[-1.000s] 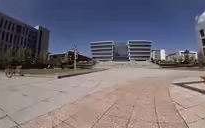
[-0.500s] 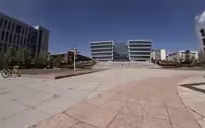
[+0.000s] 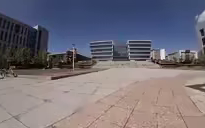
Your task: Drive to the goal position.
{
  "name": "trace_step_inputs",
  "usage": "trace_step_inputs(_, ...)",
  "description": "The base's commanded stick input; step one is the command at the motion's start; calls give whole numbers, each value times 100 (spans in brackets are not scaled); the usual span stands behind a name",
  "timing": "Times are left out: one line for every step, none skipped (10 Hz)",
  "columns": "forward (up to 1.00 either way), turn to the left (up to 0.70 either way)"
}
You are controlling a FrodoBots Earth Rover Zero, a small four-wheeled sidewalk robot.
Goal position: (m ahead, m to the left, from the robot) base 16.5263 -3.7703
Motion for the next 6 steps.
trace_step_inputs(70, 1)
trace_step_inputs(70, 1)
trace_step_inputs(70, -14)
trace_step_inputs(70, -22)
trace_step_inputs(70, -27)
trace_step_inputs(70, -23)
